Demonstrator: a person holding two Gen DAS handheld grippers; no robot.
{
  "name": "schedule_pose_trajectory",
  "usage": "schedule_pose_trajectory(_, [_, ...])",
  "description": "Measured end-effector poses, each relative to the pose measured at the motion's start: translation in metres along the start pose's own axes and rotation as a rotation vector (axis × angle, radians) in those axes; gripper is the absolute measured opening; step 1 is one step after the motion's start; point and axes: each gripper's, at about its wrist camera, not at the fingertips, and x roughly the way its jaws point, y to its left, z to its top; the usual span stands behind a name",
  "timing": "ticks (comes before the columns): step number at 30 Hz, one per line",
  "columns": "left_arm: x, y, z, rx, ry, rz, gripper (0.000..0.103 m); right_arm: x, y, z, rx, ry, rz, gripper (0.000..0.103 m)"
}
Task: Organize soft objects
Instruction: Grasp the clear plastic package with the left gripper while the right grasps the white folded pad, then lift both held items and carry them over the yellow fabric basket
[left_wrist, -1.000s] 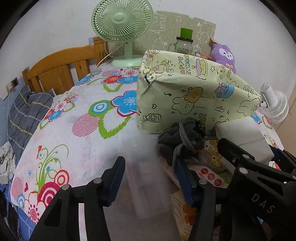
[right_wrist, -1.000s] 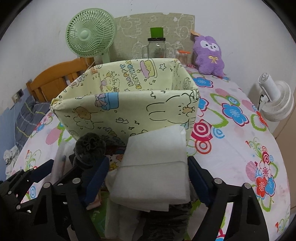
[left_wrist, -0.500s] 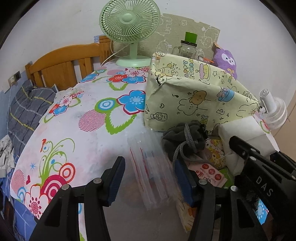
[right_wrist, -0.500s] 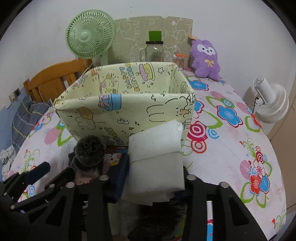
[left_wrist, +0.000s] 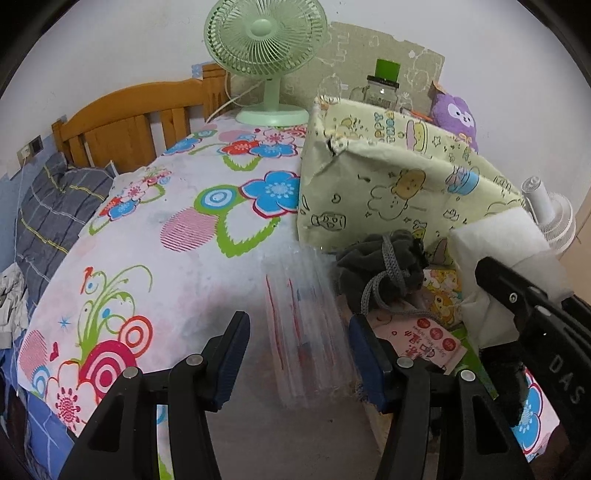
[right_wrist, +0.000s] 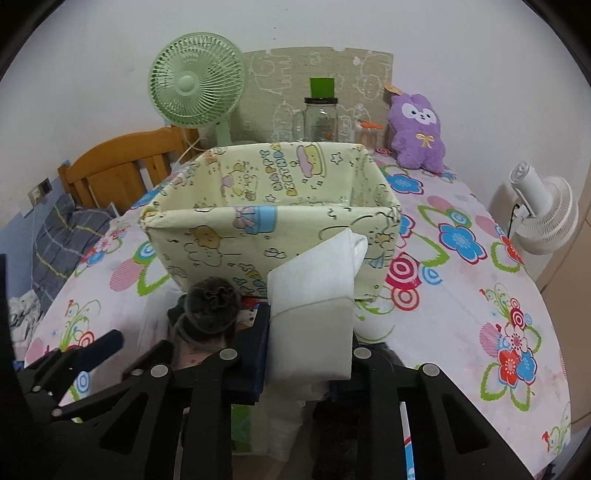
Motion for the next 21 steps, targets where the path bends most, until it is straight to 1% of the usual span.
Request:
schedule_pose_trajectory(1, [0.002, 0.0, 0.0, -0.001, 0.005, -0.003, 0.055, 0.001, 0.001, 0.0, -0.002, 0.001, 0.002, 0.028])
schedule_pose_trajectory(2, [0.003, 0.0, 0.0, -0.002, 0.008, -0.006, 0.047, 0.002, 0.002, 0.0, -0.003, 0.003, 0.002, 0.028])
schedule_pose_trajectory(3, [0.004, 0.001, 0.0, -0.003, 0.011, -0.009, 0.042, 0.003, 0.004, 0.0, -0.005, 0.006, 0.003, 0.027])
schedule_pose_trajectory(4, [0.005, 0.001, 0.0, -0.003, 0.011, -0.009, 0.04, 0.003, 0.005, 0.0, -0.006, 0.007, 0.003, 0.027])
schedule_pose_trajectory(5, [0.005, 0.001, 0.0, -0.002, 0.008, -0.009, 0.036, 0.004, 0.005, -0.001, -0.007, 0.01, 0.003, 0.027])
schedule_pose_trajectory(9, [0.0, -0.001, 0.001, 0.007, -0.017, -0.015, 0.024, 0.006, 0.007, 0.0, -0.004, 0.013, 0.006, 0.026])
schedule_pose_trajectory(12, [-0.004, -0.005, 0.002, 0.023, -0.031, -0.013, 0.02, 0.005, 0.008, 0.0, -0.002, 0.015, 0.009, 0.026])
schedule_pose_trajectory(21, [-0.021, -0.014, 0.006, 0.048, -0.072, -0.01, 0.016, -0.007, 0.005, -0.002, 0.018, 0.002, 0.015, 0.026])
